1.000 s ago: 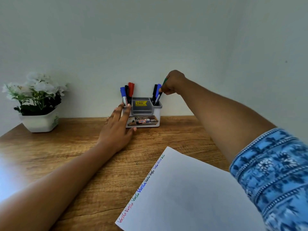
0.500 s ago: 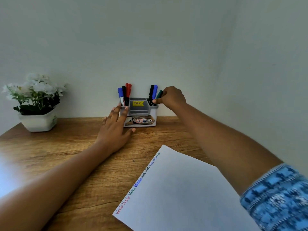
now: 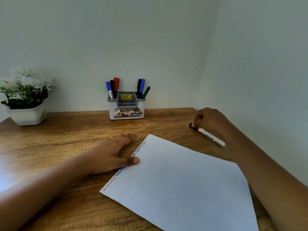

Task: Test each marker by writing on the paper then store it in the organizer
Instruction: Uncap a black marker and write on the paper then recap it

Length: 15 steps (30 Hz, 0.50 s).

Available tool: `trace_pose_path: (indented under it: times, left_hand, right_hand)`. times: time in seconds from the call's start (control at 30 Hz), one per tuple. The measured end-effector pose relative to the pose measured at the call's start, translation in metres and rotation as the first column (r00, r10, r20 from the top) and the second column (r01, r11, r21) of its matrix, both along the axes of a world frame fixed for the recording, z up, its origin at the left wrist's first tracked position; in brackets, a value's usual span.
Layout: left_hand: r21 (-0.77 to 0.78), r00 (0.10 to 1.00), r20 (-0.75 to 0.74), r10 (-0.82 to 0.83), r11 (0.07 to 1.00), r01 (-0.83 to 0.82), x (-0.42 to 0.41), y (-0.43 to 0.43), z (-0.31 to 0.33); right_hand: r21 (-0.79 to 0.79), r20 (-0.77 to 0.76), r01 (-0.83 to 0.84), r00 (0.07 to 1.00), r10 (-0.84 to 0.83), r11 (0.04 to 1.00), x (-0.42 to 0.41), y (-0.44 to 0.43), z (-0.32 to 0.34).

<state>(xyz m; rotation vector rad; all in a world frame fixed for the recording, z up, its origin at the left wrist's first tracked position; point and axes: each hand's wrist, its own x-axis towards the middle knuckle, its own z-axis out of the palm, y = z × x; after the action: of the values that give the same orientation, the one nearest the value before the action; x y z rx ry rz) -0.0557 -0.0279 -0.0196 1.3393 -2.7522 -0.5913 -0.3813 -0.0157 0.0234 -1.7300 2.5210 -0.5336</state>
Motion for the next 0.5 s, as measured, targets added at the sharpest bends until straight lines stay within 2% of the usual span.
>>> trace_pose_path:
  times: [0.17,0.27,0.33,0.4,0.47,0.5]
  left_hand:
    - [0.009,1.000,-0.002,-0.001,1.000,0.001,0.000,-0.004,-0.006]
    - [0.006,1.000,0.018,-0.021,1.000,0.021,0.000,-0.005,-0.006]
    - [0.013,0.999,0.019,-0.029,0.999,0.029,0.000,-0.005,-0.006]
    - [0.009,0.999,0.023,-0.033,0.999,0.033,-0.001,-0.006,-0.006]
    - [0.016,1.000,0.015,-0.023,1.000,0.023,-0.002,-0.006,-0.006]
    - [0.022,1.000,0.002,-0.022,1.000,0.022,-0.002,-0.007,-0.007]
  right_hand:
    - [0.219,-0.139,0.082,0.989,-0.053,0.972,-0.020,-0.002,-0.009]
    - [0.246,-0.185,0.034,0.983,0.012,0.969,-0.014,-0.003,-0.015]
    - [0.206,-0.199,-0.054,0.975,0.095,0.977,-0.002,-0.003,-0.016]
    - [0.154,-0.109,-0.204,0.969,0.221,0.967,0.016,-0.002,-0.016]
    - [0.067,-0.026,-0.360,0.932,0.362,0.930,0.039,0.001,-0.016]
    - [0.003,-0.032,-0.442,0.896,0.442,0.897,0.051,0.004,-0.016]
